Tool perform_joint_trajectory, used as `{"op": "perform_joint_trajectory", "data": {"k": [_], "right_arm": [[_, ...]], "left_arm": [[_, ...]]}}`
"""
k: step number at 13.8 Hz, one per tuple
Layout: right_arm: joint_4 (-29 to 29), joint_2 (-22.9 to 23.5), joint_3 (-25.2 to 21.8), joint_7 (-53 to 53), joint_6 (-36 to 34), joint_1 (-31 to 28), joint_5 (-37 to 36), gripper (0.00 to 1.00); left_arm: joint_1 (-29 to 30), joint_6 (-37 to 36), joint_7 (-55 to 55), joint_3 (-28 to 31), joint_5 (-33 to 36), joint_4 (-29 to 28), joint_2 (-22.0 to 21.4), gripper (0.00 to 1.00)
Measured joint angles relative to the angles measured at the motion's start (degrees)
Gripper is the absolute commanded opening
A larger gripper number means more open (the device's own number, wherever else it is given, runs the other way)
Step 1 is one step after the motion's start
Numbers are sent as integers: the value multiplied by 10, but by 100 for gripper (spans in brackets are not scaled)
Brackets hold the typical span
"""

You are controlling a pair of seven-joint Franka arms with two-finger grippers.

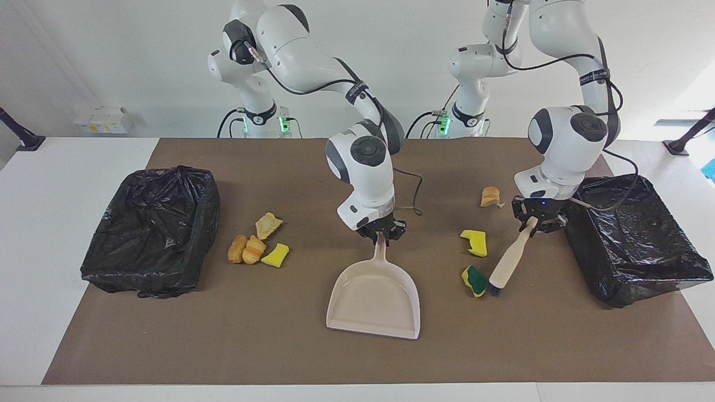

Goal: Sweep and dump trash in bin

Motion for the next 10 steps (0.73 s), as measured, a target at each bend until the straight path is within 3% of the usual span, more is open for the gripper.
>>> {"op": "perform_joint_trajectory", "data": {"k": [3, 6, 8, 10], "right_arm": [[8, -12, -1, -10, -27, 0, -2, 0], [5, -54, -2, -75, -79, -3, -2, 0], [-37, -115, -2, -164, -120, -5, -2, 0], [-123, -179, -3, -265, -133, -14, -2, 0]], "left_arm": [[0, -4, 38, -1, 13, 19, 5, 0], [-1, -22, 43, -2, 17, 96, 41, 0], [-12, -24, 46, -5, 25, 143, 85, 0], [-32, -20, 59, -7, 46, 187, 138, 0]]}}
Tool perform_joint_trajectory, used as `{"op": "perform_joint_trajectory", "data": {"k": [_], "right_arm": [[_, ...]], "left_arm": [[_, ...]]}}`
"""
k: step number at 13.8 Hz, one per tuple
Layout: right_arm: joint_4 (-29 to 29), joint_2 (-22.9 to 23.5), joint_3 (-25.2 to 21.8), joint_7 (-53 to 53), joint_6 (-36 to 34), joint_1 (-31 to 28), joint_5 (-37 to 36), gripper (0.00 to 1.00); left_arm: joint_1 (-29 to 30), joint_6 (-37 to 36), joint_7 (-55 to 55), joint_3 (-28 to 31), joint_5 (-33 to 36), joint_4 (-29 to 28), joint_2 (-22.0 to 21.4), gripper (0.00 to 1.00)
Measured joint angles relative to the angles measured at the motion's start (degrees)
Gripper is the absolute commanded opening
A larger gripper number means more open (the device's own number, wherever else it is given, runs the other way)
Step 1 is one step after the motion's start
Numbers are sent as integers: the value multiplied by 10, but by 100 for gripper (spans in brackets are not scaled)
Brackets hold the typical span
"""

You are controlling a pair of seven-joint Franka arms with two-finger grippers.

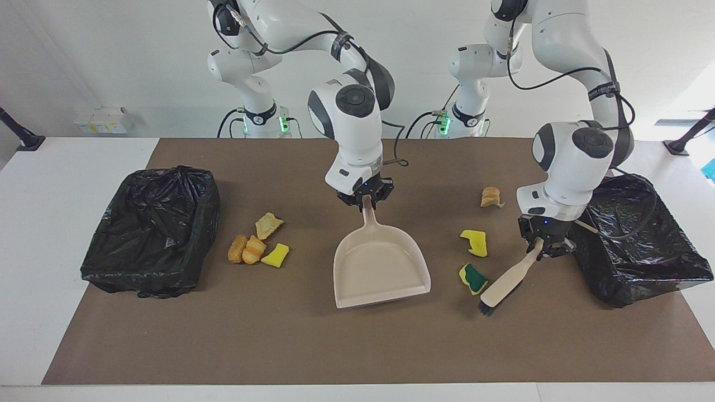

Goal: Sweep and dump trash in bin

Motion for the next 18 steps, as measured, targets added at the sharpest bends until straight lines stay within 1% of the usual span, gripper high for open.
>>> {"op": "perform_joint_trajectory", "data": {"k": [1, 3, 5, 7, 9, 10, 12, 15, 16, 18], "right_arm": [[-37, -20, 0, -53, 0, -6, 0, 0], [-77, -37, 0, -177, 0, -18, 1, 0], [-86, -39, 0, -282, -8, -26, 1, 0], [-87, -41, 0, -344, -35, -28, 2, 0], [-90, -44, 1, -373, -40, -21, 2, 0], [-95, -46, 2, -378, -40, -15, 2, 0], [-103, -46, 2, -381, -39, -7, 2, 0], [-110, -43, 2, -390, -32, -7, 2, 0], [-110, -41, 2, -391, -28, -7, 2, 0], [-110, -39, 1, -392, -26, -8, 2, 0]], "left_arm": [[-6, 4, 27, 0, 5, 14, 19, 0], [-10, 1, 92, 0, 6, 25, 34, 0], [-10, -27, 153, 1, 6, 25, 33, 0], [-10, -56, 185, 1, 6, 16, 22, 0], [-10, -68, 195, 1, 6, -16, -3, 0], [-10, -71, 198, 1, 6, -42, -23, 0], [-10, -76, 201, 0, 6, -106, -70, 0], [-16, -77, 199, -1, 6, -193, -128, 0], [-17, -81, 197, -2, 6, -209, -144, 0], [-17, -108, 183, 0, 6, -218, -170, 0]]}}
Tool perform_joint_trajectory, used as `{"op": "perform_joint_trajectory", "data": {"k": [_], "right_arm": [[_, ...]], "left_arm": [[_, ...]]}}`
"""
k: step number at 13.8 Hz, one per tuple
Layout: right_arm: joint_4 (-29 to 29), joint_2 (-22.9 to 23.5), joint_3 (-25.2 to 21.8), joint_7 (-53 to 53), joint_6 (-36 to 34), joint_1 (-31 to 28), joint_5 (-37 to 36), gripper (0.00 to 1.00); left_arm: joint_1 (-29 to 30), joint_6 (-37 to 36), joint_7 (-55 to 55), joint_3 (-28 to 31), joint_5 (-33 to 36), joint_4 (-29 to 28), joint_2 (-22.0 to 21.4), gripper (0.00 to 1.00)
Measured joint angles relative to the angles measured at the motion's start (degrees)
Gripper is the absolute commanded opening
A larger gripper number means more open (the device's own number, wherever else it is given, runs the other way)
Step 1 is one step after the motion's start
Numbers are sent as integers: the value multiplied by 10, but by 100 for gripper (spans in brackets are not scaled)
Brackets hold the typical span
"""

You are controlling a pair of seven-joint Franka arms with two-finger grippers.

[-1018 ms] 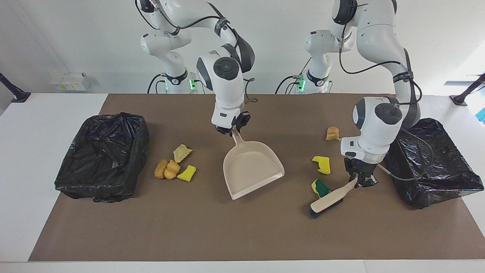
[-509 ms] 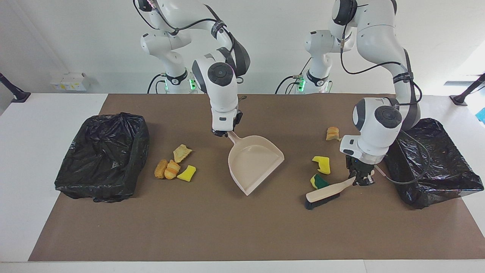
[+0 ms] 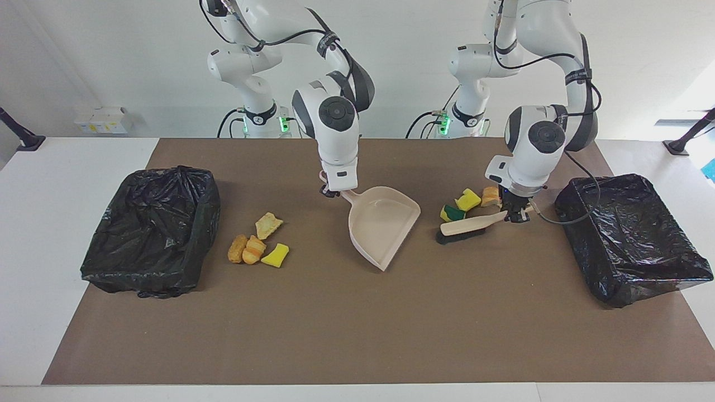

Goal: Sweep and dump trash in bin

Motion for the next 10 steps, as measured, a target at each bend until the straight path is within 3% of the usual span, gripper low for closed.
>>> {"op": "perform_joint_trajectory", "data": {"k": [6, 10], "right_arm": [[0, 5, 1, -14, 11, 2, 0, 0], [0, 12, 1, -22, 27, 3, -1, 0]], "left_arm": [[13, -72, -233, 11, 0, 0, -77, 0], [28, -107, -397, 13, 0, 0, -85, 0]]}}
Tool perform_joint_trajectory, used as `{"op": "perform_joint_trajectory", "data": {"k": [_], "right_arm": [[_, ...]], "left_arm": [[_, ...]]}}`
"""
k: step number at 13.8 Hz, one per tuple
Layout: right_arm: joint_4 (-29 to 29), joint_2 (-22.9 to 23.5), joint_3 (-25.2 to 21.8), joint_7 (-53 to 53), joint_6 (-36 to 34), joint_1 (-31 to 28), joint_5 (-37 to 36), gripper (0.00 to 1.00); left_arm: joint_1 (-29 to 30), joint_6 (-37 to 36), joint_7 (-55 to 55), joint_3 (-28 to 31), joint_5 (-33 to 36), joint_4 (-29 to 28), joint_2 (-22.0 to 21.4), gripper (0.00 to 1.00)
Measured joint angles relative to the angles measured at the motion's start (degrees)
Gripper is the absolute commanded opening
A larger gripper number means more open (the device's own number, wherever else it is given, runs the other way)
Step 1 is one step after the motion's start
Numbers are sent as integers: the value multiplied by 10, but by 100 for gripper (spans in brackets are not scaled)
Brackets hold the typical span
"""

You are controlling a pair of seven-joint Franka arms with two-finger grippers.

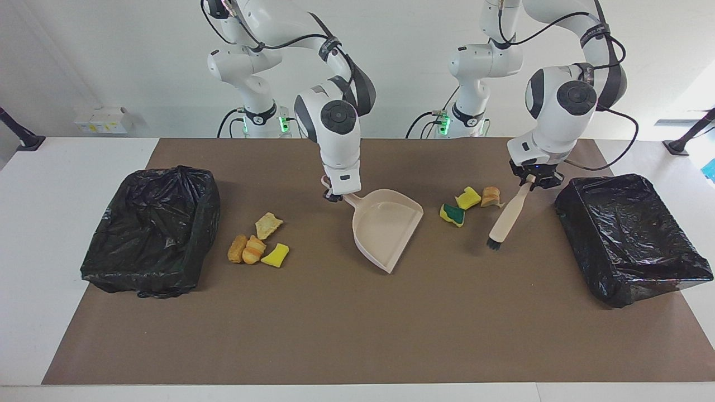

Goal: Sweep and dump trash in bin

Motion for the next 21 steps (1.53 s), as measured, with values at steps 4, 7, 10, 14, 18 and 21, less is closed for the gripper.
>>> {"op": "perform_joint_trajectory", "data": {"k": [4, 7, 10, 14, 18, 21], "right_arm": [[0, 5, 1, -39, 1, 9, -3, 0], [-6, 5, 1, -141, -1, 18, -10, 0], [-25, -4, 0, -197, 5, 20, -28, 0], [-35, -8, 1, -200, 25, 37, -64, 0], [-36, -9, 1, -181, 29, 86, -69, 0], [-37, -8, 0, -180, 33, 88, -69, 0]], "left_arm": [[42, -25, -219, 8, 0, 1, -1, 0], [58, -71, -317, 9, 0, -2, -5, 0], [58, -89, -335, 4, -4, -61, -46, 0], [36, -35, -383, 0, -19, -227, -169, 0], [-89, 12, -522, -5, -51, -270, -181, 0], [-130, 62, -560, -6, -89, -270, -156, 0]]}}
